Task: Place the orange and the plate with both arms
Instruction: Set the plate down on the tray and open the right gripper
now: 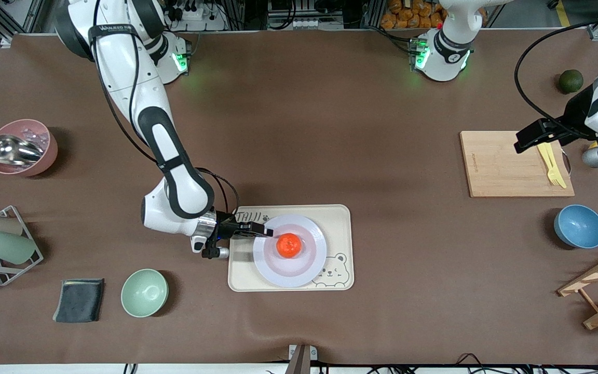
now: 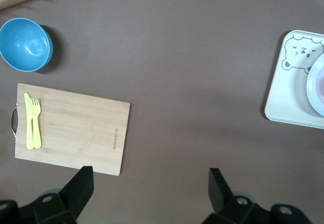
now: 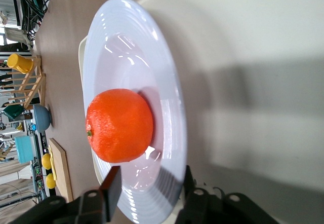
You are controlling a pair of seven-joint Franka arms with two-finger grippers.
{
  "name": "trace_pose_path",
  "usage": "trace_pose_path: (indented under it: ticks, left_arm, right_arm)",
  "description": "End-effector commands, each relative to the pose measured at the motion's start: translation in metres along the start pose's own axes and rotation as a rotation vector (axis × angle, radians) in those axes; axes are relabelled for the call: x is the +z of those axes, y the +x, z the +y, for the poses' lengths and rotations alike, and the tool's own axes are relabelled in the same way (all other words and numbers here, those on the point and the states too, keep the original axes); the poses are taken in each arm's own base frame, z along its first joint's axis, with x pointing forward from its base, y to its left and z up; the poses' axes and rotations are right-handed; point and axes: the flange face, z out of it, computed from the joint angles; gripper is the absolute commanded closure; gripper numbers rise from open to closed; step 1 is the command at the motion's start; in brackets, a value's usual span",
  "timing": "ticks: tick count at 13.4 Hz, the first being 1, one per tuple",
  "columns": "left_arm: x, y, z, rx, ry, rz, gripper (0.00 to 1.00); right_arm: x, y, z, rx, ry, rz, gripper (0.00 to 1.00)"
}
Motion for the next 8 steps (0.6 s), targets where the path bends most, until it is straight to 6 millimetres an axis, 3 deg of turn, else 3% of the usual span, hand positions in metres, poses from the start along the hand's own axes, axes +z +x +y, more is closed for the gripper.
trace_pose_path:
  ticks: [1,5,8]
  left_arm:
    - [-0.005,-0.003,0.002,0.018,-0.023,0.010,0.00]
    - [-0.022,-0.009,-0.004,0.016,-0.009,0.040,0.00]
    - [-0.028,-0.018,-0.007,0.016,0.008,0.032,0.00]
  right_arm:
    - [-0.005,0.006,-0.006,-0.032,-0.009,0.000,0.00]
    - [-0.029,0.009,0.000,-0.061,-0.060,-0.010,0.00]
    - [-0.061,0.008,-0.013,-0.111,-0.108,-0.025,0.00]
